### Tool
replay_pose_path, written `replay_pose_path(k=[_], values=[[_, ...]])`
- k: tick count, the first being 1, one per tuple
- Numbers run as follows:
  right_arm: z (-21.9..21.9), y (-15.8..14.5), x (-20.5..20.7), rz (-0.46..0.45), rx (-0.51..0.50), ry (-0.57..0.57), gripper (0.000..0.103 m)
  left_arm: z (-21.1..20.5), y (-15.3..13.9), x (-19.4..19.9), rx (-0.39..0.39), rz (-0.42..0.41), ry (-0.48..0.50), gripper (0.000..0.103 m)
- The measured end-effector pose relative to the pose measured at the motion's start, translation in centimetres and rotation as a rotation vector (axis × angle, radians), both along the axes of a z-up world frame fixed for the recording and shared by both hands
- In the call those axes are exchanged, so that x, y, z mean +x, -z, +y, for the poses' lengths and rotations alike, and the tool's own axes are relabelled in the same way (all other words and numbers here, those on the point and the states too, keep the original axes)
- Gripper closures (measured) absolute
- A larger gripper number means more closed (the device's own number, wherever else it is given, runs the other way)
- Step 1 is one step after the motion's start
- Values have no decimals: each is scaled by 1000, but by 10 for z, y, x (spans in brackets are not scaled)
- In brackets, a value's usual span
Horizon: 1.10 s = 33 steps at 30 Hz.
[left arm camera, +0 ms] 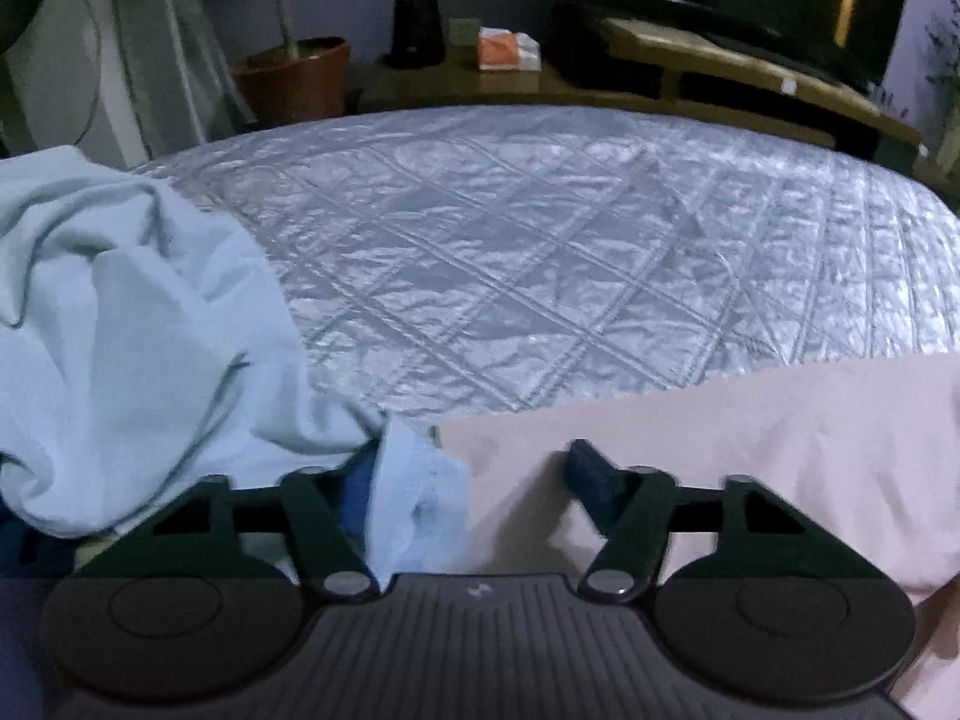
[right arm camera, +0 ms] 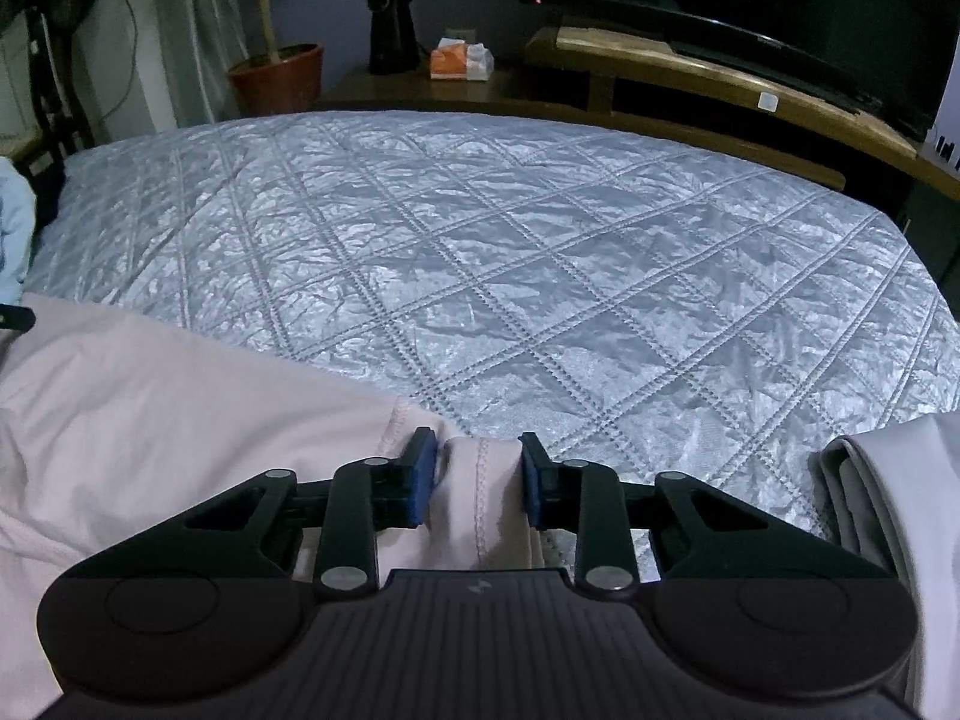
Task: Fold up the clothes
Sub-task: 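Grasp the shirt edge with the left gripper while the right gripper holds its edge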
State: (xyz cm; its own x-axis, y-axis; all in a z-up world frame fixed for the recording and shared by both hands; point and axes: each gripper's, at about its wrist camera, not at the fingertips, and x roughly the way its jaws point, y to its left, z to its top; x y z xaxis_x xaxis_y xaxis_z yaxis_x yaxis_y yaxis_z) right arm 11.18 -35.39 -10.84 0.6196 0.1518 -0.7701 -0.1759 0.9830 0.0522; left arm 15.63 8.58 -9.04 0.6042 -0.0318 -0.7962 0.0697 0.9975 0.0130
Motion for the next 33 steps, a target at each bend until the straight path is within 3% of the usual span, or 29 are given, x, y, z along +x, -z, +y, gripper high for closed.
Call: replay_pose_path(k=[2, 5, 8, 12, 15, 18, 21, 22, 25, 29, 31, 33], values=[[0, 0, 0, 2, 3, -1, 72, 6, -2, 0, -4, -9, -34, 74], [0, -1, 1, 3, 9, 4, 73, 13, -3, 1, -13, -18, -69, 91], [-1, -1, 0, -1, 19, 15, 74, 18, -4, 0, -33, -25, -80, 98], [1, -4, -2, -14, 14, 16, 75, 17, -11, -7, 5, -62, -64, 99], [0, -6, -2, -18, 13, 15, 75, 18, -27, -12, 61, -141, -90, 99], [-1, -4, -2, -4, 13, 11, 75, 34, -40, -12, -10, -183, -146, 98], [-1, -2, -2, 6, 16, 8, 75, 33, -40, -10, -108, -156, -43, 90], [-1, -2, -2, 7, 18, 8, 75, 27, -39, -10, -123, -146, 10, 83], [-1, -1, -1, 8, 20, 7, 75, -3, -30, -9, -11, -124, 127, 79], [-2, -1, -2, 8, 23, 4, 75, -28, -17, -8, 82, -101, 222, 75], [-2, -2, -1, 10, 24, 2, 75, -33, -10, -9, 140, -93, 223, 75], [-2, -1, -1, 11, 22, -2, 75, -31, -5, -5, 141, -82, 205, 75]])
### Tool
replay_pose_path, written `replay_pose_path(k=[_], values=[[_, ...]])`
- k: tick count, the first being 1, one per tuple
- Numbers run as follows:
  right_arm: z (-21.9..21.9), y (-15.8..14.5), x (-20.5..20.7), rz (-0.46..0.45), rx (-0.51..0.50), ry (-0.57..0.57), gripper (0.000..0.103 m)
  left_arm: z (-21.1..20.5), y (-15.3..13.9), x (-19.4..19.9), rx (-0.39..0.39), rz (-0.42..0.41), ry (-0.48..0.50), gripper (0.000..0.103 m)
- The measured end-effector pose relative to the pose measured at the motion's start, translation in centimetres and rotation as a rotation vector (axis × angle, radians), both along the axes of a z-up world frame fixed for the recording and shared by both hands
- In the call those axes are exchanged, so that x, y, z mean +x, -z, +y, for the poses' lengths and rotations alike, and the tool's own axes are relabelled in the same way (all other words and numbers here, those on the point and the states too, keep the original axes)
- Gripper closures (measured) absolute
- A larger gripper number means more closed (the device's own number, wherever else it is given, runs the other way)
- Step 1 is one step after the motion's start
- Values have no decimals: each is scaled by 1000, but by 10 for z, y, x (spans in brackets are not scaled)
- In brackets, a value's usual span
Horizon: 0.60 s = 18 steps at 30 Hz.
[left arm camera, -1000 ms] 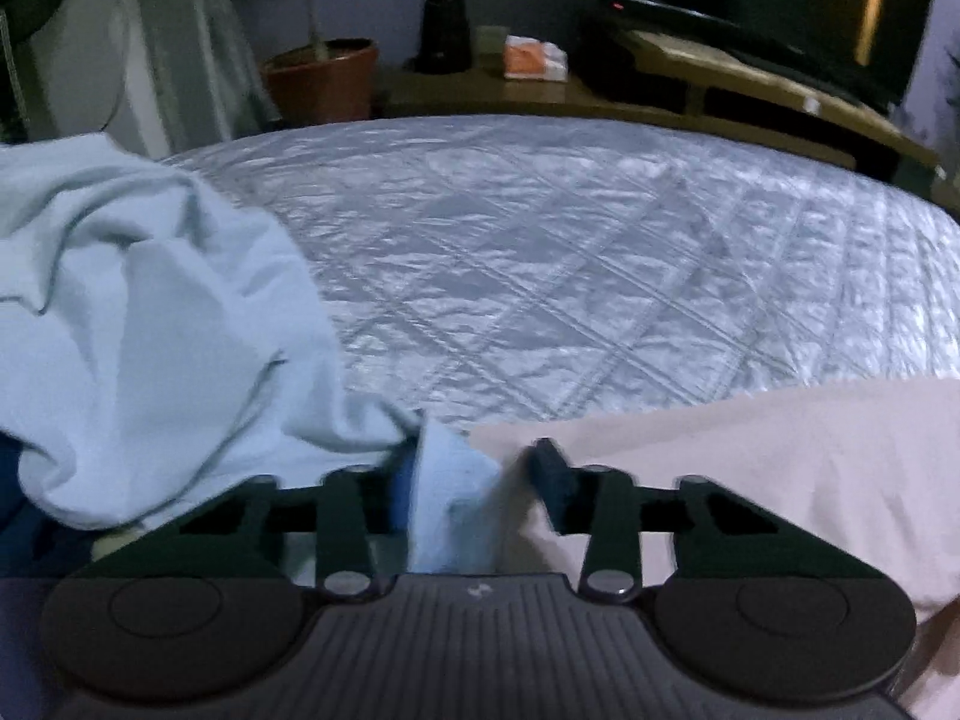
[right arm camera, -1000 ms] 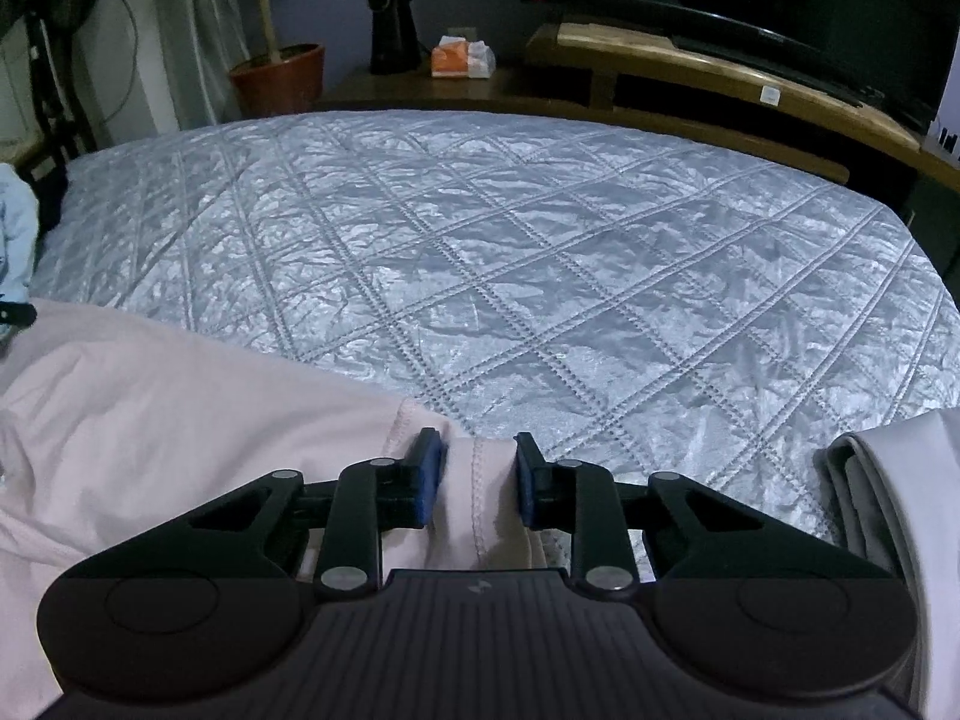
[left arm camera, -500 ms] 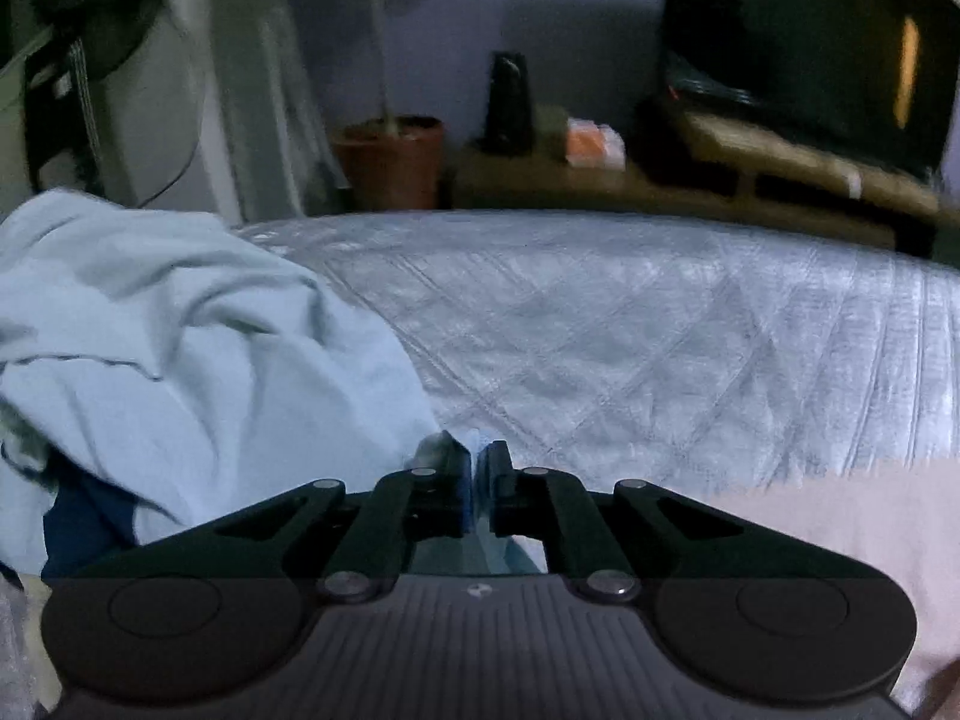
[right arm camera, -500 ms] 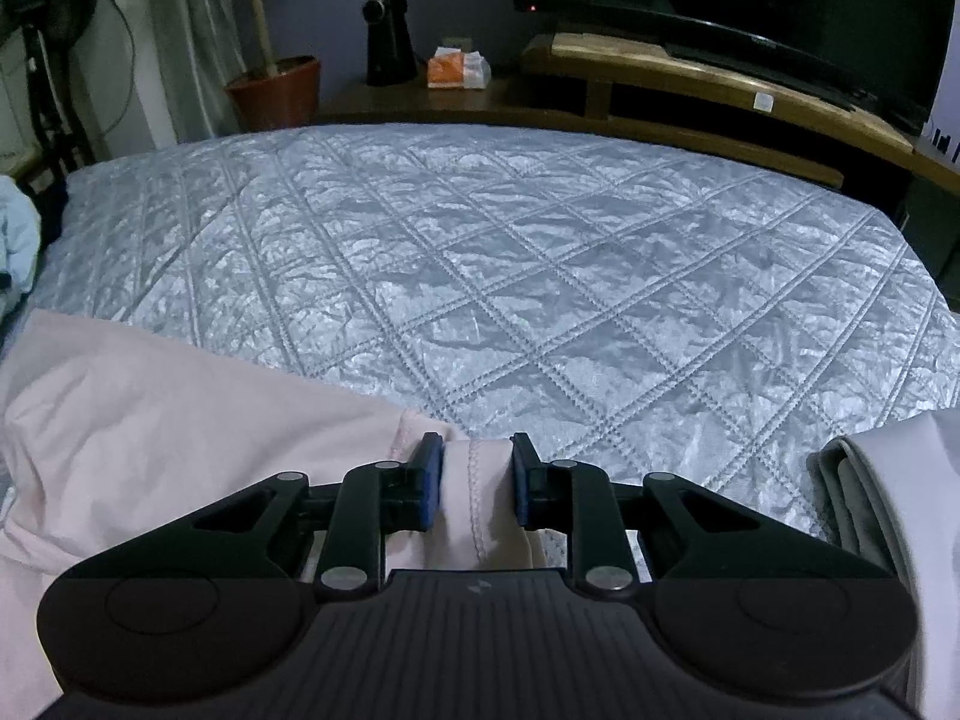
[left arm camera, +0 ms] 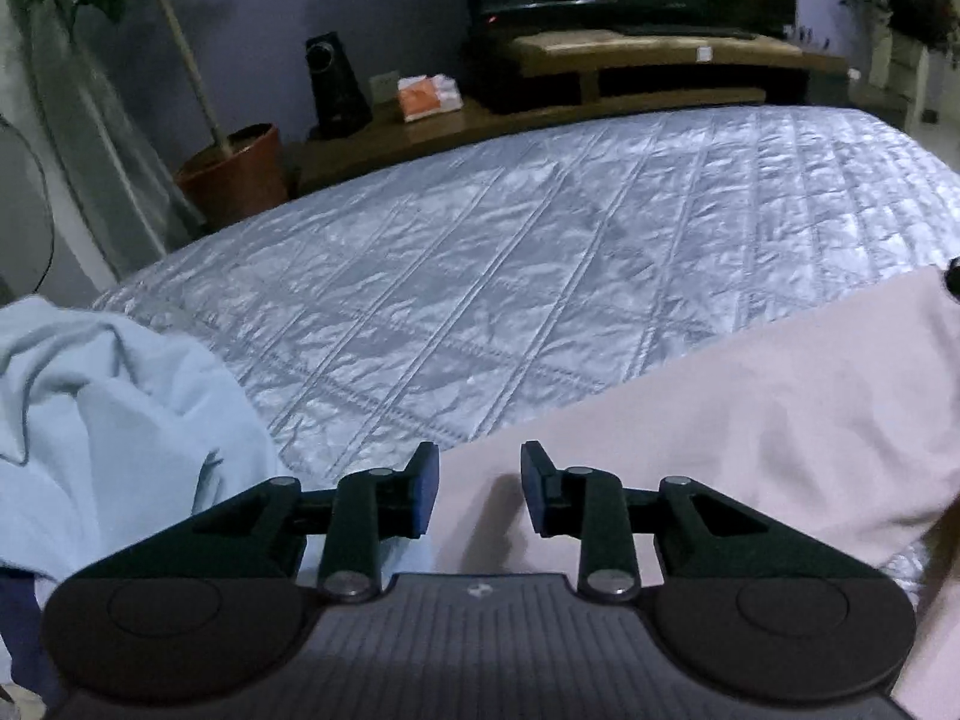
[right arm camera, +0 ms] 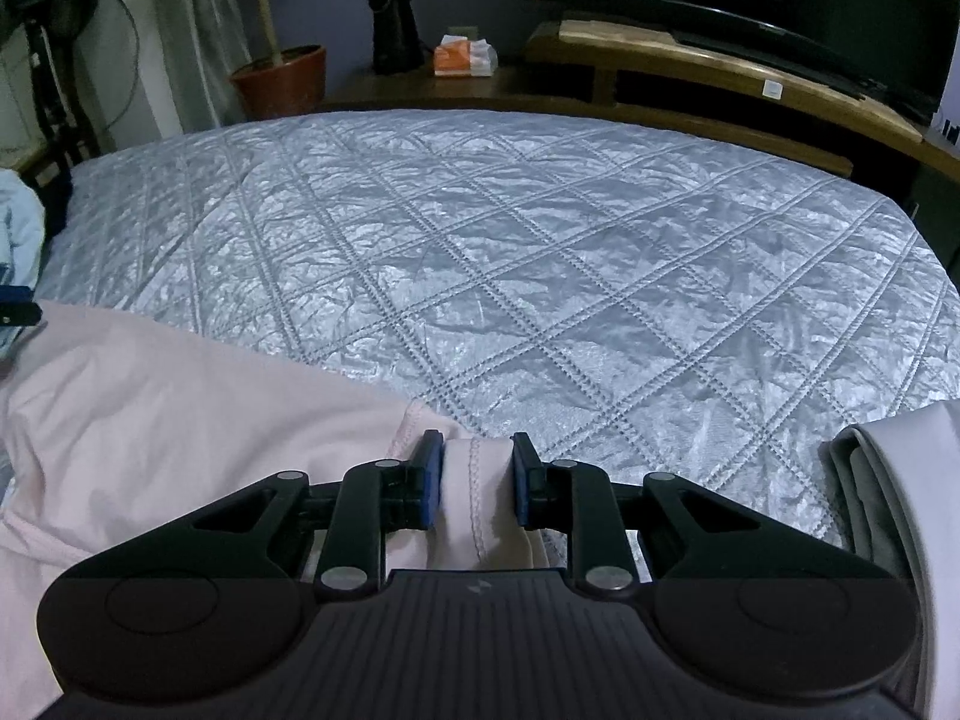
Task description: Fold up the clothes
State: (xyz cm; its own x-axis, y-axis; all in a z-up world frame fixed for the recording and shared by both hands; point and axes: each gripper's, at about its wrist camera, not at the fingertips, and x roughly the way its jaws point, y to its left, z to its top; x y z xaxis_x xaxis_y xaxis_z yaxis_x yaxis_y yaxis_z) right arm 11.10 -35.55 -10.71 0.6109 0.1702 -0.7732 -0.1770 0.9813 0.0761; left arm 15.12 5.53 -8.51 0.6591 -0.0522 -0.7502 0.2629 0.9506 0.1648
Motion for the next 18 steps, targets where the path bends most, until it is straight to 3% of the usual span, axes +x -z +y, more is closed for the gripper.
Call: replay_pose_path(k=[4, 7, 12, 16, 18], values=[[0, 0, 0, 1, 1, -6, 75, 3, 2, 8, -24, 13, 6, 74], [-1, 0, 1, 3, 1, -14, 75, -2, 5, 9, -23, 37, 48, 65], [-1, 0, 1, 4, -1, -22, 74, 0, 6, 12, -25, 41, 28, 52], [-1, 0, 3, 5, -6, -27, 74, 5, 8, 17, -75, 51, 26, 52], [-1, 0, 3, 5, -9, -29, 74, 5, 8, 18, -93, 57, 44, 58]])
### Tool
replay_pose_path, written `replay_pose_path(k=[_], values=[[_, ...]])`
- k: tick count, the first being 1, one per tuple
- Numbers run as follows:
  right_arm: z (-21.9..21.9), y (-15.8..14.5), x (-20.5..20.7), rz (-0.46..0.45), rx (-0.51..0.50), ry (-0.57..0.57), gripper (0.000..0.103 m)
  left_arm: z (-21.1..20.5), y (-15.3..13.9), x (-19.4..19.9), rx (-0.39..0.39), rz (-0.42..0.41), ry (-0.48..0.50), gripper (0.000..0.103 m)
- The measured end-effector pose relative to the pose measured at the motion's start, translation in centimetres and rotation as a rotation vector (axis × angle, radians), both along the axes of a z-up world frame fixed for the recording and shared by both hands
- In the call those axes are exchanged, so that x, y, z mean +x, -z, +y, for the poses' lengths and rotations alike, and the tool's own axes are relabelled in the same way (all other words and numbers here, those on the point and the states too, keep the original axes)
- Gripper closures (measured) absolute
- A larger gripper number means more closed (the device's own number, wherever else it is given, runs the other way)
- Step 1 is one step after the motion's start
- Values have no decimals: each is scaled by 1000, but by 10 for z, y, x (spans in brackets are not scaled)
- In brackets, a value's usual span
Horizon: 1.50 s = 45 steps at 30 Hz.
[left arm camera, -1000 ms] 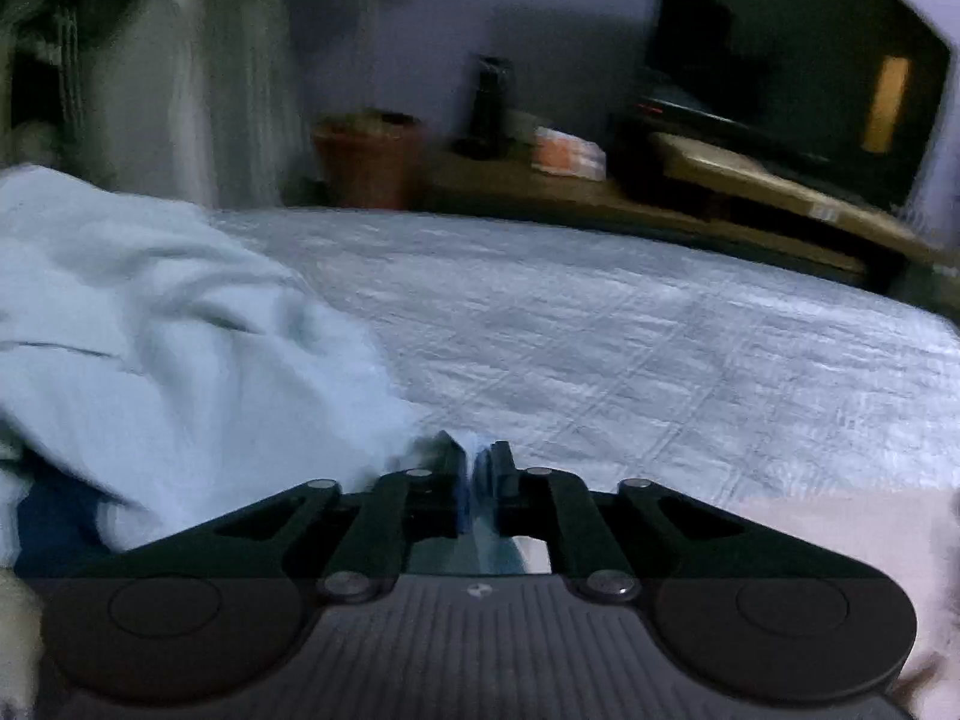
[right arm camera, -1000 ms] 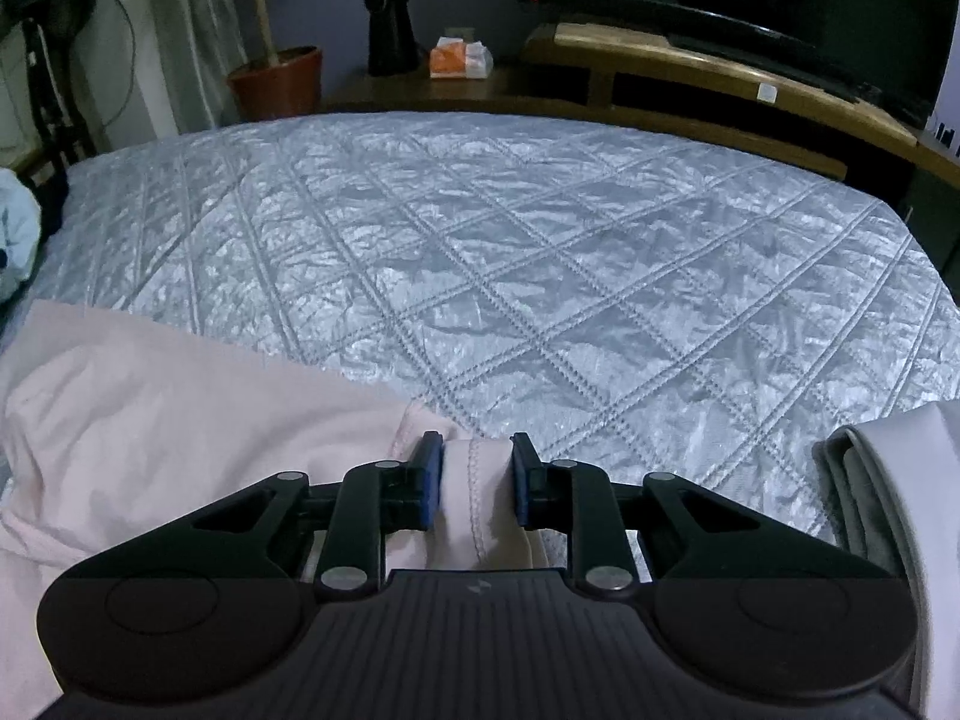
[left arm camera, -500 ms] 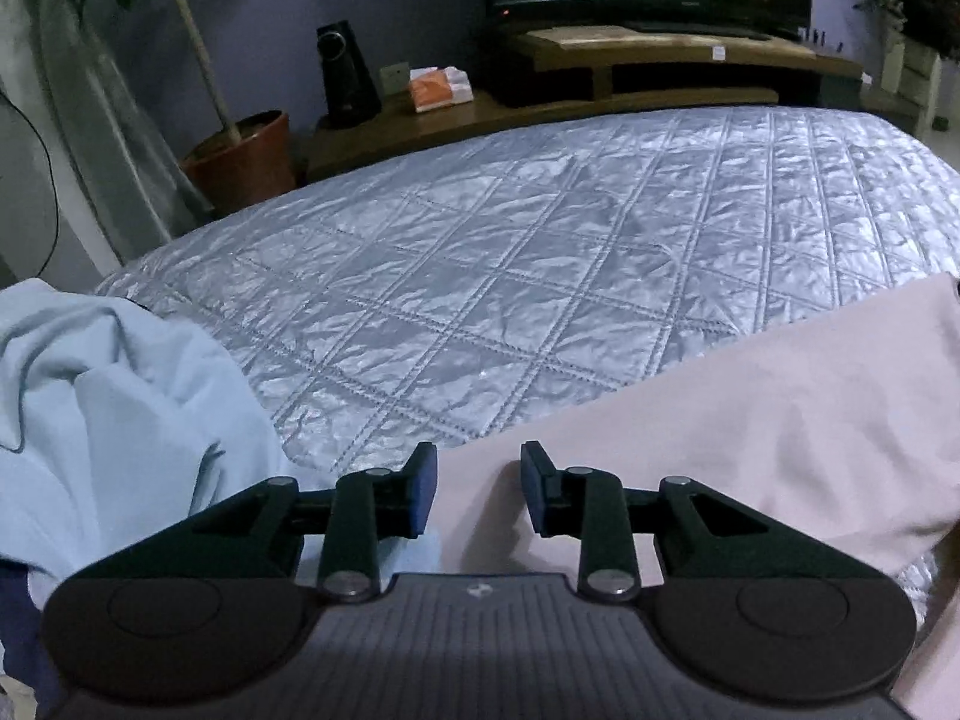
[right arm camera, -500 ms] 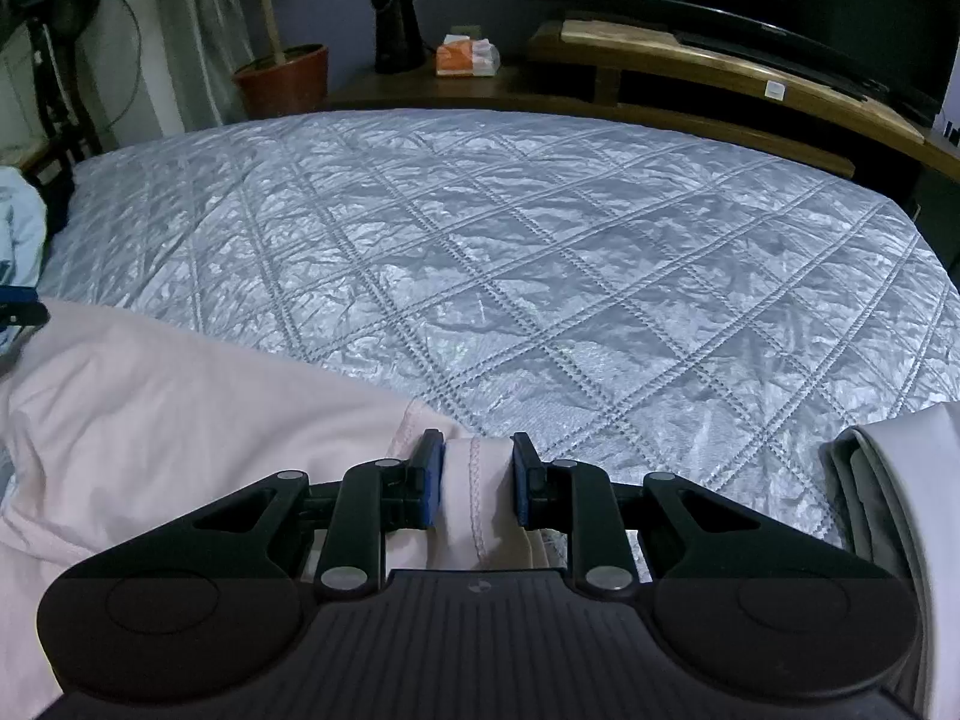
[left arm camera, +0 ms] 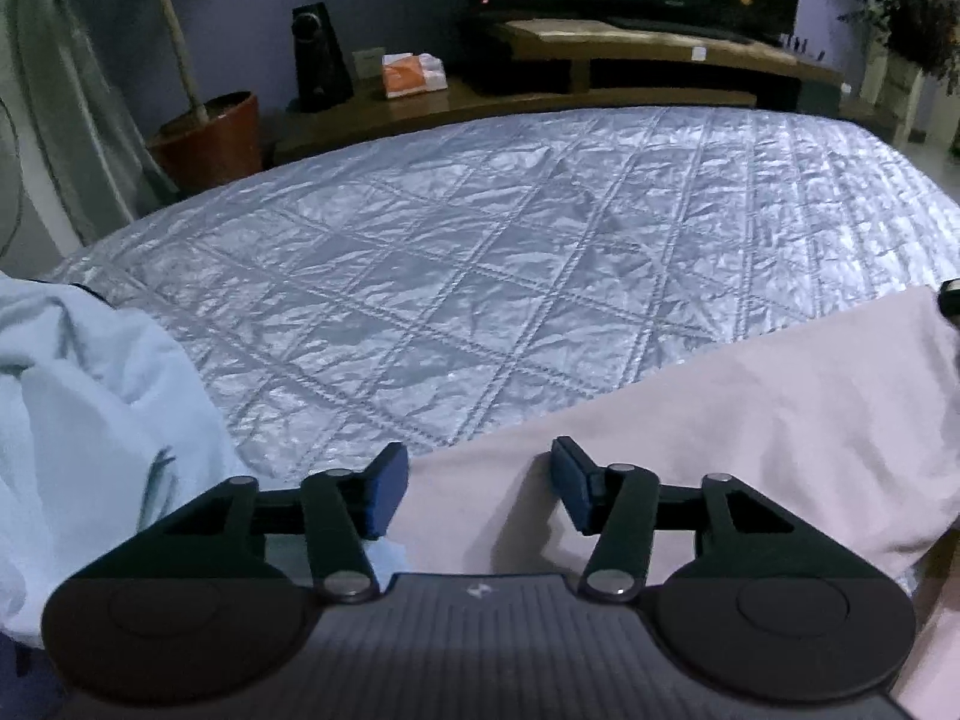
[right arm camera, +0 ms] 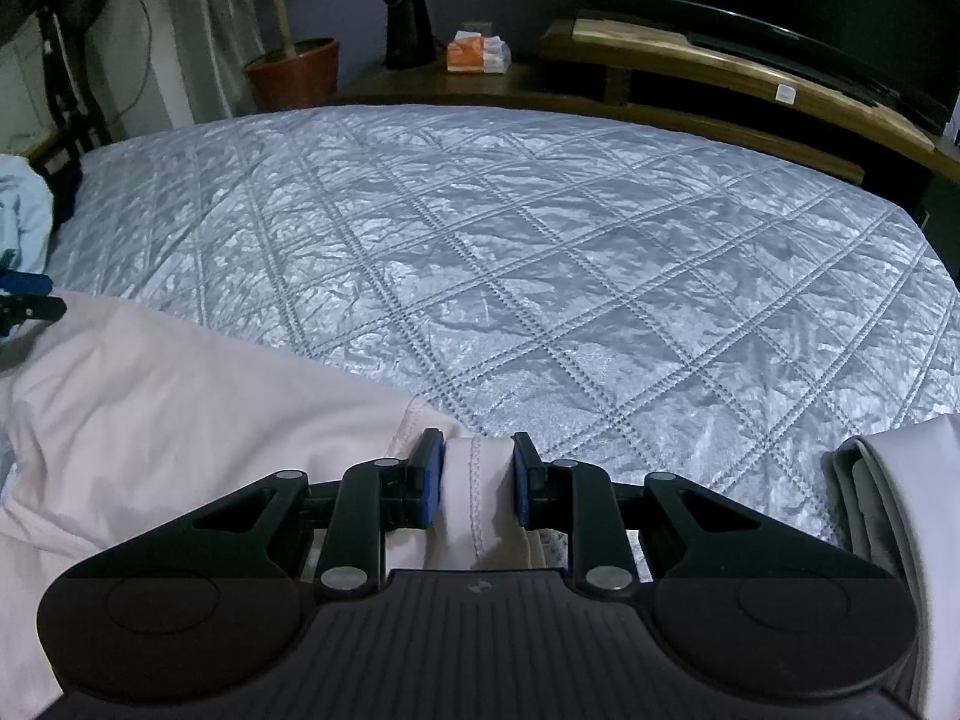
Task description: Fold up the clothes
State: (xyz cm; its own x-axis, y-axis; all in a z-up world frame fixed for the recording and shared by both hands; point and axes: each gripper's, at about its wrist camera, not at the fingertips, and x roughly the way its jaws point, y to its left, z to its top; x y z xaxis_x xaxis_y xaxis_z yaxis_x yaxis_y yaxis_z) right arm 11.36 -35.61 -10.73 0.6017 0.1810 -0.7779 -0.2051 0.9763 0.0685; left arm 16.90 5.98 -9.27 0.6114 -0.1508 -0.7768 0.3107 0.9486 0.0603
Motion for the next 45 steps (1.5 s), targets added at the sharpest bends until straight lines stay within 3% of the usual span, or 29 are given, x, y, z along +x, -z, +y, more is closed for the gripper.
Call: replay_pose_path(k=[5, 11, 16, 20, 28, 33, 37, 42, 45], values=[[0, 0, 0, 0, -1, -1, 74, -9, 0, -1, -17, 6, 66, 90], [0, 0, -1, -2, 4, 10, 74, -4, 1, -1, -69, 23, 50, 101], [-3, -2, -2, -9, 37, 48, 75, -6, -5, -5, -81, 8, 35, 103], [-4, -13, -4, -35, 62, 69, 75, -7, -20, -10, -109, -50, 12, 103], [6, -61, -21, -152, 71, 36, 75, -8, -52, -36, -103, -175, -22, 103], [19, -99, -61, -288, 72, -40, 75, -13, -77, -76, -80, -275, -29, 103], [27, -108, -111, -374, 7, -107, 75, -21, -95, -118, -29, -363, -14, 103], [27, -93, -170, -389, -88, -106, 75, -34, -114, -176, 24, -460, -5, 103], [21, -79, -192, -350, -88, -65, 75, -47, -117, -211, 66, -492, 10, 103]])
